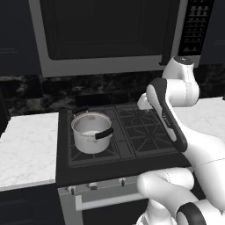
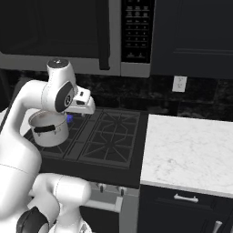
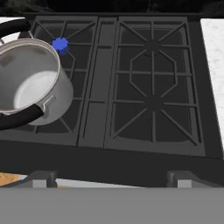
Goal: Turn off the rear left burner of the stove.
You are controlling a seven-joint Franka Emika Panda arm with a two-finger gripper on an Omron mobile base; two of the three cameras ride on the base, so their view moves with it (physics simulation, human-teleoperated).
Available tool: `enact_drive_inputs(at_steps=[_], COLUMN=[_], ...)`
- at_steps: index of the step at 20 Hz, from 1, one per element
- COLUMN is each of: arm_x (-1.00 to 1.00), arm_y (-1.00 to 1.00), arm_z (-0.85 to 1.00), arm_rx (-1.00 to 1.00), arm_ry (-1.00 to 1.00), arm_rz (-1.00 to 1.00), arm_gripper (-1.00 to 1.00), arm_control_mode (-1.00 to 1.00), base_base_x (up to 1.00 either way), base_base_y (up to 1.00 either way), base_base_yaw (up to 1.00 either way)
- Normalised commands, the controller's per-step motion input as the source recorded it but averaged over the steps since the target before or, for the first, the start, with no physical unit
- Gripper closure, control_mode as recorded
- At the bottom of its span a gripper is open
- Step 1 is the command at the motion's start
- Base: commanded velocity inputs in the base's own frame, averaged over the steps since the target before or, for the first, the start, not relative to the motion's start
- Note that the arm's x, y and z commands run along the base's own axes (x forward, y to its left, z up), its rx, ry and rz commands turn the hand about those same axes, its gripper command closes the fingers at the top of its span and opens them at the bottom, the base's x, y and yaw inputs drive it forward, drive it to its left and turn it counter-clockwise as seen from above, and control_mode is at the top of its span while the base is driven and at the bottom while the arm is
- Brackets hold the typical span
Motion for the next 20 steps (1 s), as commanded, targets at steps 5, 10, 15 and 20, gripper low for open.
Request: enact_drive_inputs(at_steps=[5,10,15,20], arm_x=[0.0,-0.38,-0.4,-0.43], arm_y=[0.0,0.81,1.0,1.0], arm_z=[0.0,-0.36,-0.55,-0.56], arm_rx=[0.0,-0.17,-0.36,-0.27], arm_ry=[0.0,-0.01,-0.05,0.0], arm_rz=[0.0,0.02,0.07,0.09], arm_gripper=[-1.0,-1.0,-1.0,-1.0], arm_control_mode=[1.0,-1.0,-1.0,-1.0], base_base_x=[-0.03,0.0,0.0,0.0], base_base_y=[0.0,0.0,0.0,0.0], base_base_yaw=[0.0,0.0,0.0,0.0])
